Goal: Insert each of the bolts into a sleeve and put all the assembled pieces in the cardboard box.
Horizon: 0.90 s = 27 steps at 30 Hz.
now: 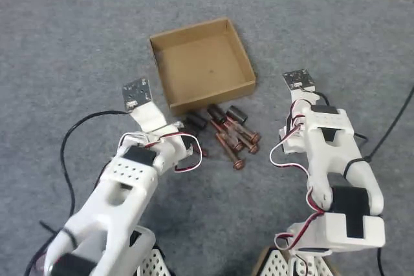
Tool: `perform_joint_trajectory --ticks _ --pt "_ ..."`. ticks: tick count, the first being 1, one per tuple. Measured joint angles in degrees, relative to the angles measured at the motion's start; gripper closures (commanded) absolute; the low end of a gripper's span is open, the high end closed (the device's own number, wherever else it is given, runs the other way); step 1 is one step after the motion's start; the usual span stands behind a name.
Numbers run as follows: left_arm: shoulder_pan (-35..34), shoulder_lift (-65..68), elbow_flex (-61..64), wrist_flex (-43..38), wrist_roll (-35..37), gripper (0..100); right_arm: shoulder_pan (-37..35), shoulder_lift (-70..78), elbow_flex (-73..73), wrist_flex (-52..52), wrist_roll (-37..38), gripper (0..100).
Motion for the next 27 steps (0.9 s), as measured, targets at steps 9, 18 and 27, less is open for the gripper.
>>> perform_joint_trajectory --ticks 9,18,27 --pt "0.00 13.63 -5.19 -0.18 0.00 97 0.00 0.00 0.00 0.00 0.00 99.2" --pt "-2.37 15.91 -9.93 -0.18 0.70 97 0.00 0.00 0.00 0.00 0.00 99.2" --pt "-2.64 18.81 -11.43 -0.26 1.58 88 0.00 0.00 0.00 0.00 0.00 99.2"
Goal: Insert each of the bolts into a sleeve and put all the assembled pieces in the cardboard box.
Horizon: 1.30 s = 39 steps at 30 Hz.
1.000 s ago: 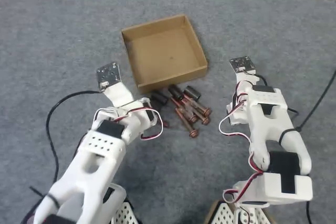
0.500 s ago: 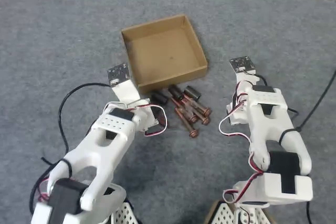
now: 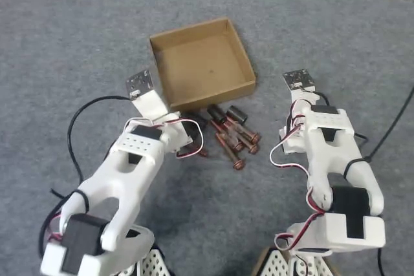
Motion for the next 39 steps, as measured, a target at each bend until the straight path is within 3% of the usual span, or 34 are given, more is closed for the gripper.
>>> perform_joint_trajectory --ticks 4,11,30,39 --pt "0.09 2.46 -2.37 0.09 1.23 82 0.00 0.00 0.00 0.00 0.00 99.2" --pt "0.09 3.16 -3.34 1.23 2.73 91 0.00 0.00 0.00 0.00 0.00 99.2" --pt "-0.09 2.81 -2.20 5.45 0.09 90 0.00 0.00 0.00 0.00 0.00 99.2" --pt "-2.11 13.98 -10.29 6.95 0.09 91 0.00 0.00 0.00 0.00 0.00 99.2"
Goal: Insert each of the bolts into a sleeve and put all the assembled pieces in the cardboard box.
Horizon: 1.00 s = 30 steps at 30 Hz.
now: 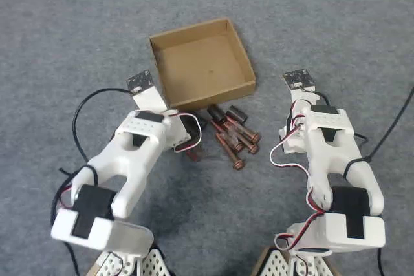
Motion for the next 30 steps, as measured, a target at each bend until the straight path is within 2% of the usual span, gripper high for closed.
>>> perform_joint_trajectory --ticks 4,14,19,23,26,30 --pt "0.00 0.53 -1.14 1.23 0.00 99 0.00 0.00 0.00 0.00 0.00 99.2" --pt "-0.09 -0.18 -2.11 4.84 -0.62 99 0.00 0.00 0.00 0.00 0.00 99.2" --pt "-0.18 -6.95 1.58 8.88 -13.10 99 0.00 0.00 0.00 0.00 0.00 99.2" --pt "-0.18 -12.57 6.59 6.24 -21.36 99 0.00 0.00 0.00 0.00 0.00 99.2" --pt "-0.18 -14.68 9.67 2.55 -21.54 99 0.00 0.00 0.00 0.00 0.00 99.2" --pt "-0.53 -15.82 9.93 1.58 -20.84 99 0.00 0.00 0.00 0.00 0.00 99.2"
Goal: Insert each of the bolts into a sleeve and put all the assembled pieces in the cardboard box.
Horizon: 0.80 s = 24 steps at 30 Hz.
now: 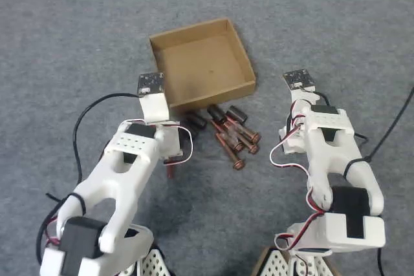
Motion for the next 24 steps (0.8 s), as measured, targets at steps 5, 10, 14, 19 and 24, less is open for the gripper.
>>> perform_joint_trajectory --ticks 5,10,14,19,24 --pt "-2.37 -0.09 0.00 0.00 0.00 99 0.00 0.00 0.00 0.00 0.00 99.2" --pt "-5.36 -0.09 0.00 0.00 0.00 99 -1.93 0.00 0.00 -2.29 0.00 99.2" --pt "-7.12 -0.09 0.00 0.00 0.00 99 -2.90 0.00 -0.35 -2.64 0.00 99.2" --pt "-6.95 -0.09 0.00 0.00 0.00 99 -3.25 0.00 -2.11 -9.41 0.00 99.2" --pt "-7.03 -0.09 0.00 0.00 0.00 99 -3.96 0.00 -1.85 -23.65 0.00 99.2"
